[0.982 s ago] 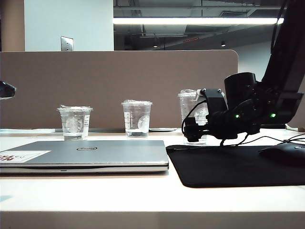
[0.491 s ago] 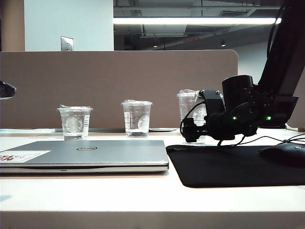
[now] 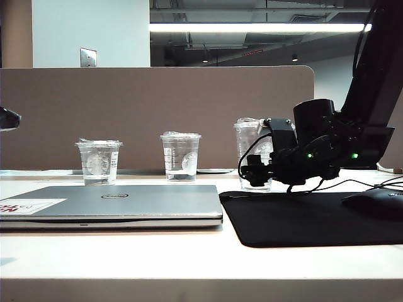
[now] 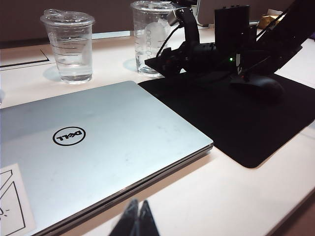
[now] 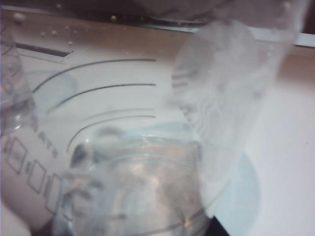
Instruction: Pick up the coffee cup on the right and place it on the right side of the laptop.
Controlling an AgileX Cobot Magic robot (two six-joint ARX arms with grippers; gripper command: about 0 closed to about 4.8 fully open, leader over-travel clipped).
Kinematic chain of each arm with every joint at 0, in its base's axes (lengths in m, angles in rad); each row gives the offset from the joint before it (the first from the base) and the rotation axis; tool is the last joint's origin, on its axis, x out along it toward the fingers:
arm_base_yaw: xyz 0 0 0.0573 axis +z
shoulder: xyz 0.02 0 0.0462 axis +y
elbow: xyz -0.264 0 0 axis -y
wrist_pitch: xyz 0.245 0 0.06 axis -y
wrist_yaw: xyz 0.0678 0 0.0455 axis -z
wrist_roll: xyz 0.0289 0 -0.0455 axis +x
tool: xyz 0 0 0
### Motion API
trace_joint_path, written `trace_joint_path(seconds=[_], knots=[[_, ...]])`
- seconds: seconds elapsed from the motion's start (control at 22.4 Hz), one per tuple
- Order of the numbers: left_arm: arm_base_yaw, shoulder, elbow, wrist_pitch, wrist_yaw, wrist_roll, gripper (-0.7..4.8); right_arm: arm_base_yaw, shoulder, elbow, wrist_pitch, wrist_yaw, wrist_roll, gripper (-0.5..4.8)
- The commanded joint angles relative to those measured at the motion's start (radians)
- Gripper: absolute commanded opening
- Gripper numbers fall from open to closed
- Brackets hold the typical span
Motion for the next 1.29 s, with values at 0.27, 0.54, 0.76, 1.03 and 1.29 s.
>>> trace_joint_path(seconds=[0.27,0.54,0.76,1.03,1.29], knots=[[0.000,0.000,0.003,0.012,0.002,0.004,-0.05,0.000,-0.024,0.003,0.043,-0.003,0.026,3.01],[0.000,0.000,0.003,0.013,0.002,0.004,-0.05,0.000,-0.070,-0.016,0.055,-0.003,0.026,3.01],[0.000,0.000,0.003,0.012,0.002,0.004,-0.05,0.000,-0.159,-0.126,0.107,-0.004,0.026,3.01],[0.000,0.000,0.003,0.012,0.002,0.004,-0.05,0.001,-0.306,-0.338,0.238,-0.003,0.026,3.01],[0.000,0.000,0.003,0.013,0.002,0.004,-0.05,0.019,-0.565,-0.623,0.242,-0.003,0.026,3.01]])
